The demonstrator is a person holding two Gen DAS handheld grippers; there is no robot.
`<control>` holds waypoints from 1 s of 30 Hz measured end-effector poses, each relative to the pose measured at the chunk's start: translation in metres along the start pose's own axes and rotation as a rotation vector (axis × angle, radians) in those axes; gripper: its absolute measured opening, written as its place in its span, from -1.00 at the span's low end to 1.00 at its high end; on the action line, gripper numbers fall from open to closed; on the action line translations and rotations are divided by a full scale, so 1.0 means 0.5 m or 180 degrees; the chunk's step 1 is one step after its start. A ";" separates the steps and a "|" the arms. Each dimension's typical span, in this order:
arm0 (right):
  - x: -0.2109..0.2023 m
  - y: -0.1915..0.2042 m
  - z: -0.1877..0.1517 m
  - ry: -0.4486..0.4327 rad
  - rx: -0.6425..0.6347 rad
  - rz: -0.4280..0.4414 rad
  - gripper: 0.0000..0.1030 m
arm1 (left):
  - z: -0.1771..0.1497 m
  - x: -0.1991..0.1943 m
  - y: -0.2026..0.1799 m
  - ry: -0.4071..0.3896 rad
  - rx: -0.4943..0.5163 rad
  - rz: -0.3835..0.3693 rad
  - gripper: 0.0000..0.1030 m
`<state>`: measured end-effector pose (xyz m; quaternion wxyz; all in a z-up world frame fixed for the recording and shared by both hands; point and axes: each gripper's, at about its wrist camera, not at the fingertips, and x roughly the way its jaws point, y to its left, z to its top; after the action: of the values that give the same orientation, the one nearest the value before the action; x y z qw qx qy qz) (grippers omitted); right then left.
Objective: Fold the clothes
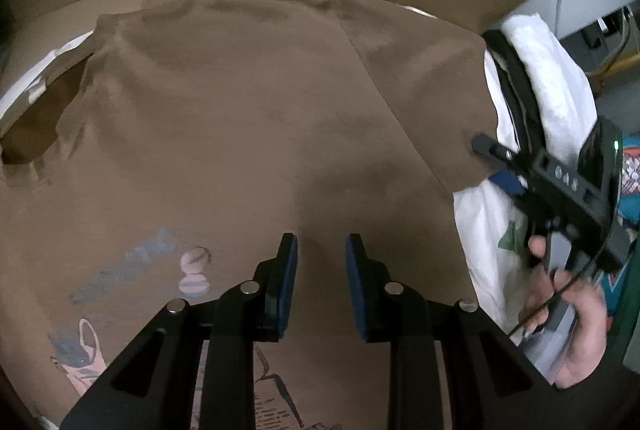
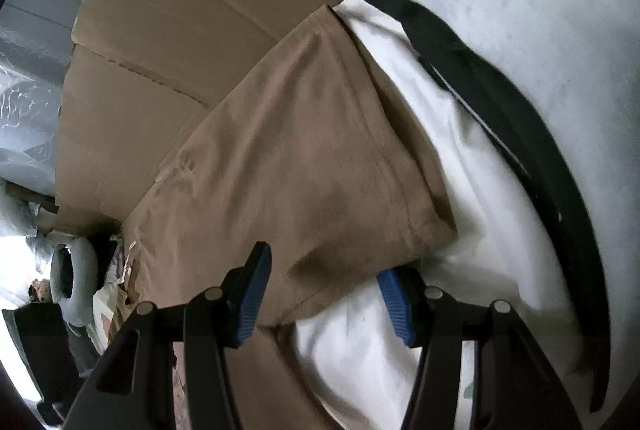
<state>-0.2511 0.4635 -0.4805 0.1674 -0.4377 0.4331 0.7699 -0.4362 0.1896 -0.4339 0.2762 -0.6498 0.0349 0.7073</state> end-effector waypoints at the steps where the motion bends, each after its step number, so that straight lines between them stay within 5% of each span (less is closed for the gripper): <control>1: 0.002 0.003 0.003 0.0000 0.0004 -0.0004 -0.11 | -0.002 0.002 -0.005 0.0006 0.0037 0.0007 -0.53; 5: 0.001 0.010 0.014 -0.0038 -0.0048 -0.0030 -0.51 | -0.007 0.005 -0.038 -0.0069 0.0323 0.0027 -0.53; 7: -0.002 0.018 0.015 -0.0046 -0.0128 -0.0066 -0.88 | -0.007 0.014 -0.054 -0.0070 0.0385 -0.0079 -0.53; 19: -0.047 0.045 0.027 -0.0087 -0.0475 0.0131 -0.90 | 0.012 0.075 -0.138 -0.0221 0.0321 -0.0459 -0.55; 21: -0.055 0.048 0.028 -0.0082 -0.0529 0.0173 -0.90 | 0.016 0.080 -0.144 -0.0285 0.0265 -0.0492 -0.77; 30: -0.075 0.060 0.037 -0.0051 -0.0622 0.0369 -0.90 | 0.003 0.112 -0.141 -0.0337 -0.0028 -0.0511 -0.90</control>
<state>-0.2590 0.4662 -0.4299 0.0826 -0.4200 0.3793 0.8203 -0.4069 0.2689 -0.4646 0.3306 -0.6135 -0.0351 0.7163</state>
